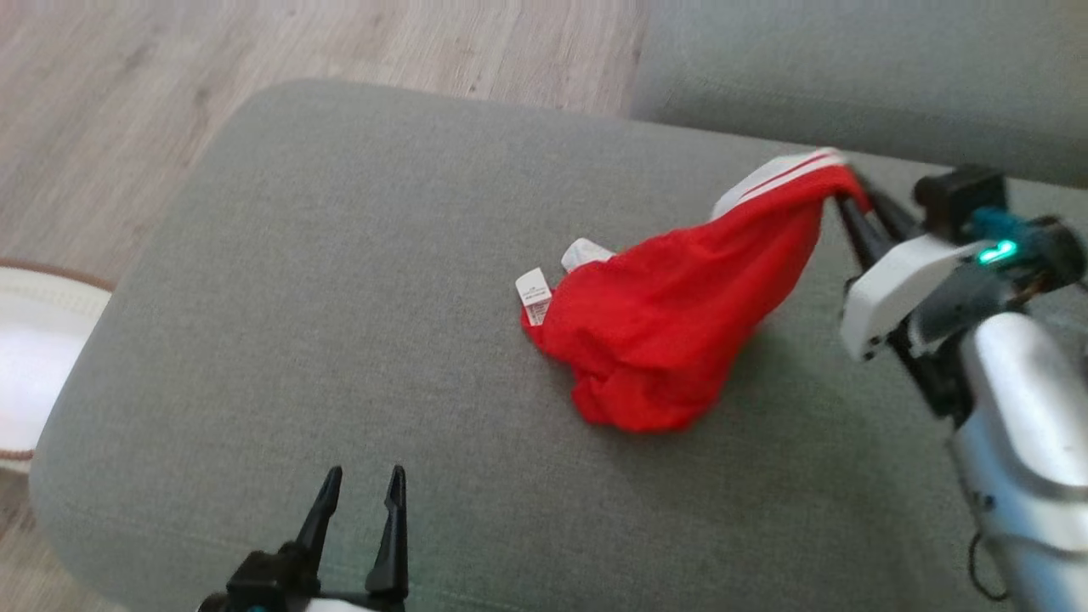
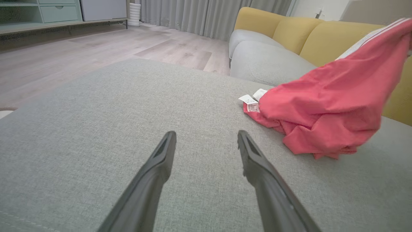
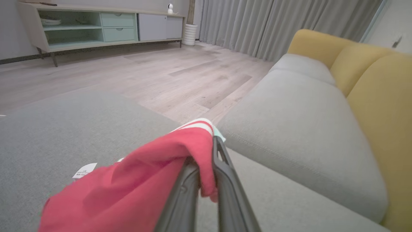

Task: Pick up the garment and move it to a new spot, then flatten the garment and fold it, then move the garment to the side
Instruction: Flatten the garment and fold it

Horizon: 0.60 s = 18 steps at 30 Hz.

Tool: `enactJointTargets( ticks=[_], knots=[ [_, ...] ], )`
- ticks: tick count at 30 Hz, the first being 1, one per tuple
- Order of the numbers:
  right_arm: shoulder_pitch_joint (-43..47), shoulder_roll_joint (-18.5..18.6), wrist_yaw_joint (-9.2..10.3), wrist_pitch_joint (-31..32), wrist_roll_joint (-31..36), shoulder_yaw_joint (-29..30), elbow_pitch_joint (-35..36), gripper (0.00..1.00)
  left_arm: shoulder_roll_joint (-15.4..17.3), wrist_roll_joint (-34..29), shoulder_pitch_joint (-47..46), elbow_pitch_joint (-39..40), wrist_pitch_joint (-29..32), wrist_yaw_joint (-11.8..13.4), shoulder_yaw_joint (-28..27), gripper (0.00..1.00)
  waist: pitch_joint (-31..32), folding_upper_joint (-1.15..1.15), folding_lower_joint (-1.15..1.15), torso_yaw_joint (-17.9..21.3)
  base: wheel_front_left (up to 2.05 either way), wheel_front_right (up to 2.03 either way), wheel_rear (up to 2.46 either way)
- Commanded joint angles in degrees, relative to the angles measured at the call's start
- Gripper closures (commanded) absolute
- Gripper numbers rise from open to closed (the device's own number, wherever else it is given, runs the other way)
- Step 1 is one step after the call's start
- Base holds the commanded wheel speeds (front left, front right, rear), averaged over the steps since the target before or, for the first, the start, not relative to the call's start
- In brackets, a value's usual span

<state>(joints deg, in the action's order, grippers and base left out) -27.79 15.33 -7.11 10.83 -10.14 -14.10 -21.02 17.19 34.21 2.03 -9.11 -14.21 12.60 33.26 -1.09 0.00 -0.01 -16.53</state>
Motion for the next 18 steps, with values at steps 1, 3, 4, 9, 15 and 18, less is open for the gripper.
enactJointTargets(
  ticks=[1, 3, 4, 9, 15, 18],
  knots=[
    [-2.9, 0.96, -0.37, 0.66, 0.11, -0.08, 3.42, 1.0, 0.79, -0.27, -1.28, 1.43, -0.58, 0.3, -1.97, 0.0, 1.02, 0.0, 0.01, 0.41, 0.0, 0.0, 0.0],
    [-3.37, 2.29, -0.37, 2.32, 0.31, 0.67, 6.02, 1.0, 0.91, -0.2, -1.0, 1.52, -0.43, 0.37, -1.84, 0.0, 1.71, 0.0, 0.01, 0.43, 0.0, 0.0, 0.0],
    [-3.61, 2.92, -0.37, 3.25, 0.35, 1.13, 7.04, 1.0, 0.97, -0.18, -0.89, 1.58, -0.37, 0.4, -1.78, 0.0, 1.92, 0.0, 0.01, 0.41, 0.0, 0.0, 0.0],
    [-5.08, 7.07, -0.37, 7.05, 1.23, 3.85, 7.38, 1.0, 1.04, -0.25, -0.99, 2.16, -0.26, 0.5, -1.48, 0.0, 1.52, 0.0, 0.01, -0.04, 0.0, 0.0, 0.0],
    [-9.74, 13.75, -0.37, 8.09, 4.03, 7.36, -2.28, 1.0, 0.73, -0.66, -2.49, 2.24, -0.23, -0.11, -0.81, 0.0, -1.53, 0.0, 0.01, -1.68, 0.0, 0.0, 0.0],
    [-12.27, 16.35, -0.37, 7.86, 6.33, 9.89, -7.26, 1.0, 0.2, -0.96, -3.44, 1.88, -0.26, -0.55, -0.24, 0.0, -3.05, 0.0, 0.01, -2.93, 0.0, 0.0, 0.0]
  ],
)
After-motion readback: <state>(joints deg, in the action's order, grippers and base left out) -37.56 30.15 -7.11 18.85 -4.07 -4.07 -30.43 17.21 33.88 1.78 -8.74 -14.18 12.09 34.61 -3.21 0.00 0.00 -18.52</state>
